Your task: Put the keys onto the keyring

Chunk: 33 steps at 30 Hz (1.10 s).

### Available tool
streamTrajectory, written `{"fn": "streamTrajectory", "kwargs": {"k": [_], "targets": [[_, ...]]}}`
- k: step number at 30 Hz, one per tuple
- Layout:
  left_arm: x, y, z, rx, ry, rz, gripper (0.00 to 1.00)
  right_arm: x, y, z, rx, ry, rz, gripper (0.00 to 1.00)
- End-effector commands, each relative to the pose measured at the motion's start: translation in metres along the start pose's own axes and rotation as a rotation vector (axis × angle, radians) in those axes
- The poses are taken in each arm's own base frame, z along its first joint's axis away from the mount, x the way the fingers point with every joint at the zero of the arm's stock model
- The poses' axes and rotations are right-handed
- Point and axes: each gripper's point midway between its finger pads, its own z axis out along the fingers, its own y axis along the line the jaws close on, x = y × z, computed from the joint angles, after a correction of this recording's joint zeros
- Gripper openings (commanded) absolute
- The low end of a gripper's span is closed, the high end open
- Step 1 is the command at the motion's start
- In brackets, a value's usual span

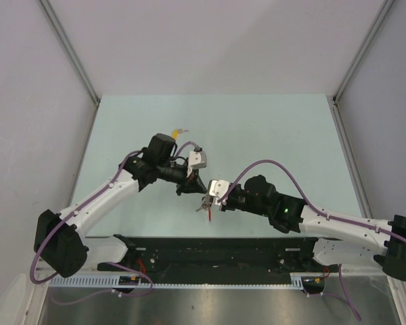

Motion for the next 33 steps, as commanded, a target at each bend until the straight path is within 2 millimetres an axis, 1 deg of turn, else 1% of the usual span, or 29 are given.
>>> {"fn": "streamTrajectory", "kwargs": {"k": [1,4,5,7,8,9,10,11,15,16,18,19,21,22,23,24,25,27,29,31,32,33], "targets": [[-0.028,-0.013,-0.011,-0.002,-0.096,0.037,0.0,-0.022,-0.011,-0.006,0.038,-0.055,-0.004,0.0],[-0.037,-0.009,-0.015,-0.064,-0.154,0.018,0.0,-0.015,-0.011,-0.007,0.05,-0.024,0.008,0.0],[-0.044,-0.011,-0.021,-0.092,-0.185,0.03,0.0,-0.014,-0.011,-0.007,0.047,-0.018,0.014,0.0],[-0.047,-0.004,-0.023,-0.157,-0.231,-0.004,0.0,-0.013,-0.009,-0.008,0.045,-0.017,0.018,0.0],[-0.06,-0.003,-0.029,-0.189,-0.287,-0.002,0.0,-0.013,-0.008,-0.008,0.042,-0.017,0.022,0.0],[-0.055,-0.002,-0.029,-0.207,-0.297,-0.019,0.0,-0.012,-0.007,-0.008,0.042,-0.017,0.023,0.0],[-0.056,0.001,-0.031,-0.239,-0.316,-0.024,0.0,-0.012,-0.007,-0.007,0.042,-0.019,0.026,0.0],[-0.06,-0.002,-0.035,-0.249,-0.351,-0.025,0.0,-0.012,-0.006,-0.007,0.041,-0.02,0.029,0.0],[-0.065,-0.001,-0.038,-0.287,-0.459,-0.038,0.0,-0.009,-0.001,-0.002,0.03,-0.026,0.058,0.0],[-0.064,-0.002,-0.038,-0.286,-0.47,-0.041,0.0,-0.014,0.0,-0.001,0.029,-0.05,0.064,0.0],[-0.06,-0.002,-0.037,-0.3,-0.491,-0.062,0.0,-0.016,0.002,0.001,0.024,-0.072,0.077,0.0],[-0.064,-0.004,-0.036,-0.296,-0.512,-0.049,0.0,-0.02,0.002,0.002,0.025,-0.098,0.086,0.0],[-0.06,-0.003,-0.034,-0.315,-0.526,-0.069,0.0,-0.022,0.002,0.003,0.026,-0.111,0.09,0.0],[-0.064,-0.005,-0.035,-0.316,-0.546,-0.057,0.0,-0.025,0.0,0.004,0.032,-0.12,0.091,0.0],[-0.063,-0.005,-0.036,-0.322,-0.554,-0.066,0.0,-0.026,0.0,0.004,0.033,-0.125,0.091,0.0],[-0.057,-0.003,-0.034,-0.333,-0.554,-0.079,0.0,-0.027,-0.001,0.003,0.038,-0.128,0.09,0.0],[-0.057,-0.004,-0.036,-0.338,-0.566,-0.074,0.0,-0.025,-0.004,0.003,0.048,-0.122,0.087,0.0],[-0.049,-0.002,-0.035,-0.353,-0.558,-0.093,0.0,-0.026,-0.008,0.0,0.064,-0.124,0.079,0.0],[-0.045,-0.005,-0.037,-0.357,-0.559,-0.096,0.01,-0.026,-0.014,-0.003,0.082,-0.123,0.067,0.0],[-0.039,-0.006,-0.036,-0.358,-0.551,-0.104,0.06,-0.027,-0.018,-0.005,0.091,-0.126,0.061,0.0],[-0.039,-0.007,-0.038,-0.361,-0.554,-0.102,0.13,-0.027,-0.021,-0.006,0.098,-0.126,0.059,0.0],[-0.035,-0.008,-0.037,-0.362,-0.544,-0.11,0.17,-0.027,-0.021,-0.007,0.099,-0.124,0.053,0.0]]}}
